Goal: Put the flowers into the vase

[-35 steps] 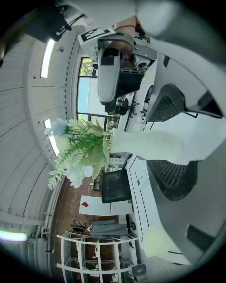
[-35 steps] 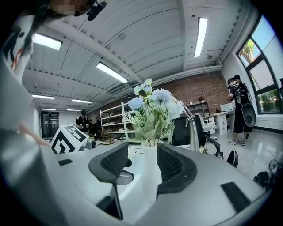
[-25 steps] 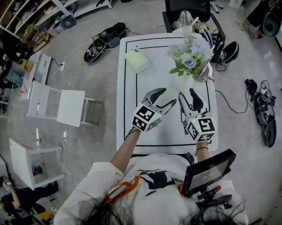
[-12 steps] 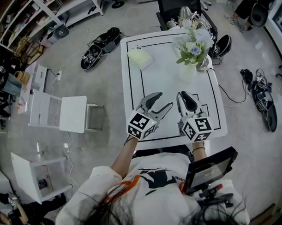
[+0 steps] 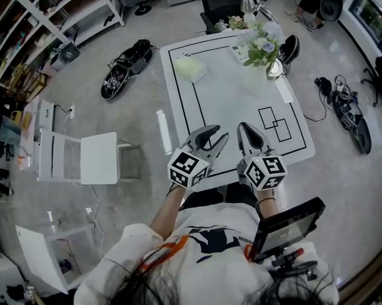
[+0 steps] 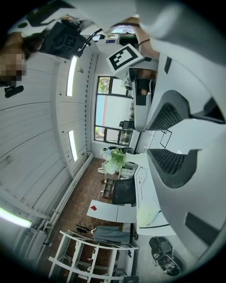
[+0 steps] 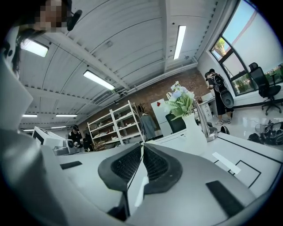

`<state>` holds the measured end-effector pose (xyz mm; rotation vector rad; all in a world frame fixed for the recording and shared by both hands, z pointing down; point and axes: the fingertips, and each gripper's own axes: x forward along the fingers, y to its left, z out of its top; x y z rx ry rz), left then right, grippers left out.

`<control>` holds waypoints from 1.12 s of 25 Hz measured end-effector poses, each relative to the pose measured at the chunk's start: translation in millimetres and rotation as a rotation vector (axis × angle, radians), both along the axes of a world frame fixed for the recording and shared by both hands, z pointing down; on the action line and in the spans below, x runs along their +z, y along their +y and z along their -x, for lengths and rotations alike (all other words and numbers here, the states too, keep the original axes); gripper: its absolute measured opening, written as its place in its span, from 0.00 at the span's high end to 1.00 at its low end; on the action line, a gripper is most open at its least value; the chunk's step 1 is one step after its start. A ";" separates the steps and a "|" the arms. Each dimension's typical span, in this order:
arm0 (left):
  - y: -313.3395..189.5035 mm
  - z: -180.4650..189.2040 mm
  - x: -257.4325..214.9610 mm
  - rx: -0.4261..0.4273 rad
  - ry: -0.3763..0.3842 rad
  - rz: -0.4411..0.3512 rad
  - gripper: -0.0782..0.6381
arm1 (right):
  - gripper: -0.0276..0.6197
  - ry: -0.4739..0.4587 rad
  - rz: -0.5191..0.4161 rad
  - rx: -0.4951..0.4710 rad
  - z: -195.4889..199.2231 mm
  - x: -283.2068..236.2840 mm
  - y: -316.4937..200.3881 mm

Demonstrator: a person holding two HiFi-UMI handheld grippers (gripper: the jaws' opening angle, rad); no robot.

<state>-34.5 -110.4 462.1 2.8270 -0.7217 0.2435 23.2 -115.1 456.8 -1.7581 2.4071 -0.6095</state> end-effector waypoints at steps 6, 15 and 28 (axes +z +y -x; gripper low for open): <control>22.2 25.5 5.0 0.030 0.011 0.007 0.70 | 0.92 0.005 0.011 0.044 22.7 8.2 30.6; 54.2 36.3 16.2 0.064 0.002 0.038 0.72 | 0.93 -0.005 0.046 0.075 34.1 11.2 71.2; 75.1 12.8 10.7 0.116 0.008 0.046 0.80 | 0.93 -0.012 0.045 0.113 19.9 10.0 95.4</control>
